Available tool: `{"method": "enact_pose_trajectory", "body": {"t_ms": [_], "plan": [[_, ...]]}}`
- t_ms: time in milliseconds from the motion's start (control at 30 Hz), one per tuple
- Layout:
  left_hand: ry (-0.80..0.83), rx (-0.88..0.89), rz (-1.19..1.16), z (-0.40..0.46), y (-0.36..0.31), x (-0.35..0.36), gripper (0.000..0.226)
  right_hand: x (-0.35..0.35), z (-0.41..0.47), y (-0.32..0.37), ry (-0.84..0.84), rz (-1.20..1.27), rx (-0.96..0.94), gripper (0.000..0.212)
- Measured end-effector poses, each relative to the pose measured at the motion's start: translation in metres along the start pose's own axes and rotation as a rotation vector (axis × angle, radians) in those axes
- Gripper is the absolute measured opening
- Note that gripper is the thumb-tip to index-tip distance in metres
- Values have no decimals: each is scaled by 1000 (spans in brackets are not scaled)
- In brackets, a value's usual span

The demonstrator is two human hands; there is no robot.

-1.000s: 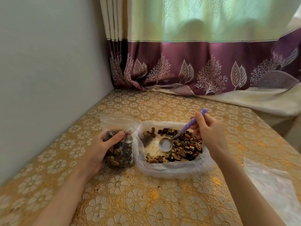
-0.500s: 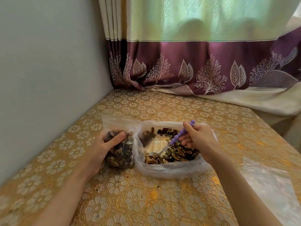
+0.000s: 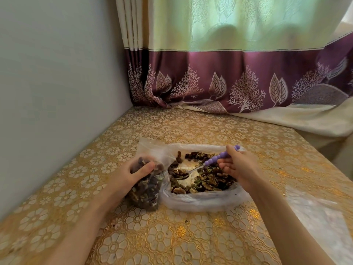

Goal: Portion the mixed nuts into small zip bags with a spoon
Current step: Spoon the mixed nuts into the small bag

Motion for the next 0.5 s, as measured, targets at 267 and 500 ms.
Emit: {"method": "enact_pose_trajectory", "body": {"t_ms": [267,500], "plan": [[-4,-17,45,0,2,5,26,-14,-8,32,-63,197,-137,35],[-9,0,75,1,3,4,24,5,-39,70,9,187,-377,34]]}}
Point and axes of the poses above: each hand's wrist, its own z-axis towards the middle knuckle, its own x-axis out of the palm, y = z × x, the point moved 9 cm from there along z, towards the middle knuckle, and after that the axes turned 2 degrees about -y, right-handed, at the moved point
